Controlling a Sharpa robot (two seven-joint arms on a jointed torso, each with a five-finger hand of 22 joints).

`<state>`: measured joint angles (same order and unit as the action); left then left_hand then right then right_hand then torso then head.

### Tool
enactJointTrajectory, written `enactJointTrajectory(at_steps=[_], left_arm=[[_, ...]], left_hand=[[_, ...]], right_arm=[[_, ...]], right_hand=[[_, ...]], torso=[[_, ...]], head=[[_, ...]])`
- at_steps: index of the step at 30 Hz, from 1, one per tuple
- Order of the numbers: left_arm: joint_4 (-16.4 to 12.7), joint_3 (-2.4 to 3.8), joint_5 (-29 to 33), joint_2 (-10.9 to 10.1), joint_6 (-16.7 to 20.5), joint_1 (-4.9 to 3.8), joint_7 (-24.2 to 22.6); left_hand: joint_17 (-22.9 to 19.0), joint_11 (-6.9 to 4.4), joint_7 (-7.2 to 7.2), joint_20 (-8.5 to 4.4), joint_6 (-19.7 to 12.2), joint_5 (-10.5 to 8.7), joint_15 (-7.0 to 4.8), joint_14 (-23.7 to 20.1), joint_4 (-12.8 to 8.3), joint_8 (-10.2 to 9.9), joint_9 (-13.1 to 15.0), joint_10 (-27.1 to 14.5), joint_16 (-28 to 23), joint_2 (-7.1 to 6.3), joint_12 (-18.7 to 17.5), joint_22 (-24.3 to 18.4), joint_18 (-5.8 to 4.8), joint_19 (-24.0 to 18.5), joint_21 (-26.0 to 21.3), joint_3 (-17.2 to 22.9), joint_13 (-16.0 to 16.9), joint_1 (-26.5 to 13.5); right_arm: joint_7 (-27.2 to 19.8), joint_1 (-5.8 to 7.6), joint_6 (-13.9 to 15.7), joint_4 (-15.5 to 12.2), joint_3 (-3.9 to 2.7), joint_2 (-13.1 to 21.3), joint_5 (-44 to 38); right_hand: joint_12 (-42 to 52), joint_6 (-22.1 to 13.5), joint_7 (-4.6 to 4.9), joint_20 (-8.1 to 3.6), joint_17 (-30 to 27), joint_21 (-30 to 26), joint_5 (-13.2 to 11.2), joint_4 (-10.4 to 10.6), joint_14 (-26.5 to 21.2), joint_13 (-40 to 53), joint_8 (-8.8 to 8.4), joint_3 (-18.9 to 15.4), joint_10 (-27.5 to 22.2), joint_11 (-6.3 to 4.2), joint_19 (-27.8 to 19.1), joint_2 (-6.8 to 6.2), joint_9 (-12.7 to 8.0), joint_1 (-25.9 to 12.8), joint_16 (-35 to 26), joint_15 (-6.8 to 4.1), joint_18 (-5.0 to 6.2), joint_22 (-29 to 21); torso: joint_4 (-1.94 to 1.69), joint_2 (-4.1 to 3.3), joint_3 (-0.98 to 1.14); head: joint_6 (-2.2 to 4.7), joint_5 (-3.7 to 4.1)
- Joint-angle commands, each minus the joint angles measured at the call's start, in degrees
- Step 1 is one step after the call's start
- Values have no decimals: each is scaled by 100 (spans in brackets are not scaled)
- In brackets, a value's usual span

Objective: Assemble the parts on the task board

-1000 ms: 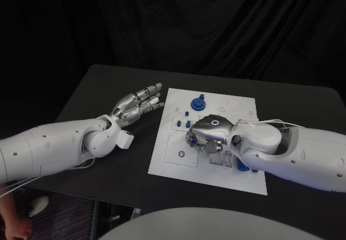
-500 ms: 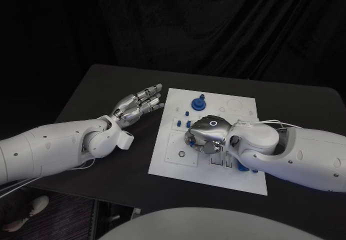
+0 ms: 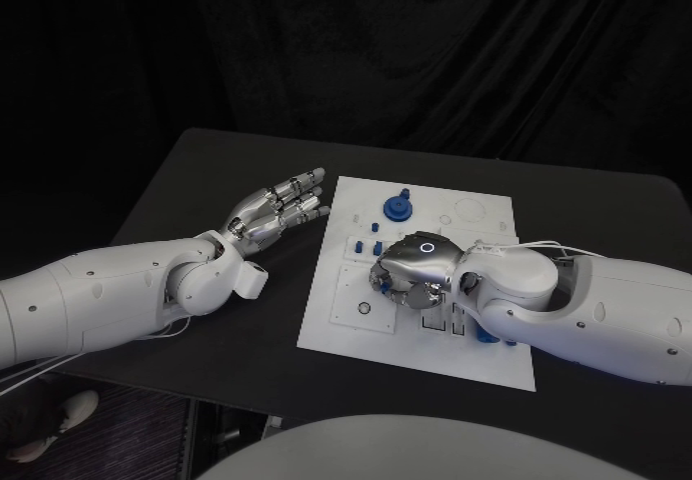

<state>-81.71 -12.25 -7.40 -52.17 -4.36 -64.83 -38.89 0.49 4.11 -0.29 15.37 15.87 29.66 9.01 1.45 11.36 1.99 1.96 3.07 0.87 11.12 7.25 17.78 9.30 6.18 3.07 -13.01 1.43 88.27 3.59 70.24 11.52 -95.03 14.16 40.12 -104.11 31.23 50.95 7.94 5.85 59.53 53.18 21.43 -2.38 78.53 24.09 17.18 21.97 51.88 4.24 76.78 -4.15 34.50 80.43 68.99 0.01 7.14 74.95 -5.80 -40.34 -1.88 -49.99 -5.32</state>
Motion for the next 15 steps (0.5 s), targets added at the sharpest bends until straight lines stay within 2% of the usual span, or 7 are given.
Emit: enactJointTrajectory(at_steps=[1,4,5,9,15], left_arm=[[-8,5,30,3,-78,8,-270],[-6,5,30,3,-80,8,-268],[-6,5,30,3,-81,8,-268],[-3,5,30,5,-87,10,-266],[1,5,30,5,-87,14,-261]], left_hand=[[-7,7,21,17,-9,23,11,-21,-21,-8,1,-38,-28,41,-26,7,99,-13,-23,0,-6,33],[-7,7,21,17,-9,23,11,-21,-21,-8,1,-38,-28,41,-26,7,99,-13,-23,0,-6,33],[-7,7,21,17,-9,23,11,-21,-21,-8,1,-38,-28,41,-26,7,99,-13,-23,0,-6,33],[-7,7,21,17,-9,23,11,-21,-21,-8,1,-38,-28,41,-26,7,99,-13,-23,0,-6,33],[-7,7,21,17,-9,23,11,-21,-21,-8,1,-38,-28,41,-26,7,99,-13,-23,0,-6,33]], right_arm=[[98,-21,-131,-21,0,18,-43],[108,-21,-158,-32,0,31,-43],[108,-22,-162,-37,0,36,-43],[104,-24,-167,-62,0,59,-43],[110,-31,-176,-89,0,98,-43]], right_hand=[[-61,-55,2,-4,-51,-87,-77,10,-75,-16,-58,-54,-109,19,-67,-38,-17,1,-48,-1,-18,577],[-114,-103,-12,13,-125,-206,-136,27,-134,-27,-106,-65,-215,51,-126,-53,-41,-18,-106,24,-2,548],[-159,-200,-28,33,-171,-282,-185,44,-176,-38,-183,-72,-321,89,-167,-73,-79,-41,-144,54,5,531],[-207,-287,-79,88,-252,-438,-326,88,-260,-34,-302,-102,-524,159,-250,-111,-146,-84,-201,114,24,495],[-192,-278,-108,112,-288,-490,-435,113,-296,-14,-342,-132,-588,173,-275,-134,-172,-102,-220,129,35,484]], torso=[[2,-6,0],[1,-6,1],[1,-6,1],[3,-10,2],[12,-6,6]], head=[[-1,0],[-1,7],[-1,7],[-1,3],[-1,-9]])
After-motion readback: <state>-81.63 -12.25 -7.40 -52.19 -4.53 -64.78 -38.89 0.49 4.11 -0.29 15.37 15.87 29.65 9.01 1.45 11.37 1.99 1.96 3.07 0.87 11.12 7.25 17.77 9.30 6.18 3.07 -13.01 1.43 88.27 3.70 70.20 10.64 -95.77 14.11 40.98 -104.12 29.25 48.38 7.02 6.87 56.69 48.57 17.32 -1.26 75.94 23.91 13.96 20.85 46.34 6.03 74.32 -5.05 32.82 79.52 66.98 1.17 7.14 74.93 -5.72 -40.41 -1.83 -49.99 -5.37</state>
